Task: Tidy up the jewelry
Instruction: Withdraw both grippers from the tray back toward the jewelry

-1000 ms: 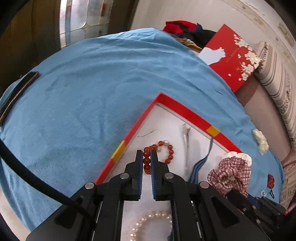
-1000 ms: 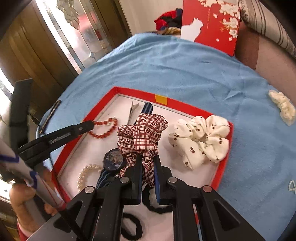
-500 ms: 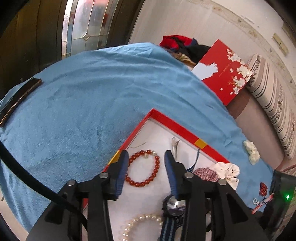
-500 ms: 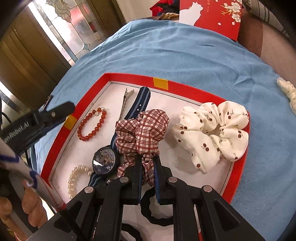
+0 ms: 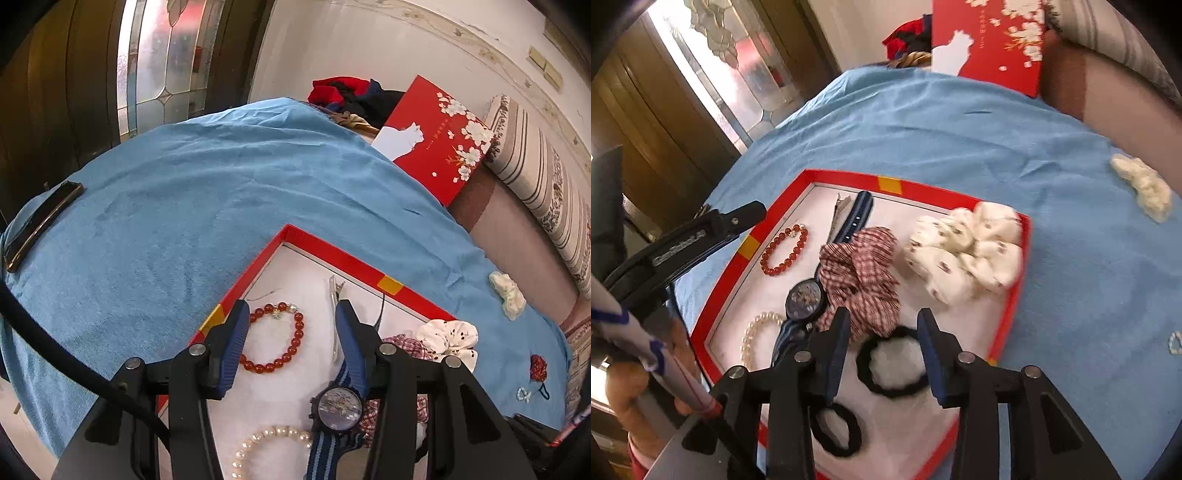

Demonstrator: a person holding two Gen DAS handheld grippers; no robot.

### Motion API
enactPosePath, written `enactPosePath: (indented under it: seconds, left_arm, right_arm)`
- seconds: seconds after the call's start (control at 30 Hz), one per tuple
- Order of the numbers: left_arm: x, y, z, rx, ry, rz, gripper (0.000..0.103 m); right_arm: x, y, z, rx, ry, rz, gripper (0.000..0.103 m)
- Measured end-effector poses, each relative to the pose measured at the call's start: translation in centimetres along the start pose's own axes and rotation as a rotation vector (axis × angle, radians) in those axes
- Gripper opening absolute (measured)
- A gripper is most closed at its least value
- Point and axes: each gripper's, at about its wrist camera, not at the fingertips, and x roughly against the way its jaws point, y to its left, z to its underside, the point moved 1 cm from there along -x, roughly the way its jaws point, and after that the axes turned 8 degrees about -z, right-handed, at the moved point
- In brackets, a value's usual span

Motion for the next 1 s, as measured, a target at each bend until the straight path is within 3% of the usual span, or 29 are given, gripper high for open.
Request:
enactPosePath:
  seconds: [0.33,0.7,1.0]
  left_arm:
    - [1.3,-2.9,1.4,-0.094,-0.023,0.002,0.048]
    - [2.3,-4.1,2.1,-0.088,-0.018,0.016,0.048]
    - [6.0,-10.5,6.0,-0.273,-0.099,0.017,0.048]
  right_arm:
    - [5.1,-3.3,5.1,-0.081,-0.042,0.049,0.042]
    - [10.3,-9.6,11.1,-0.196,-0.062,0.165,0.046]
    - [13.8,-13.3,14.7,-0.296,-0.096,0.233,0.046]
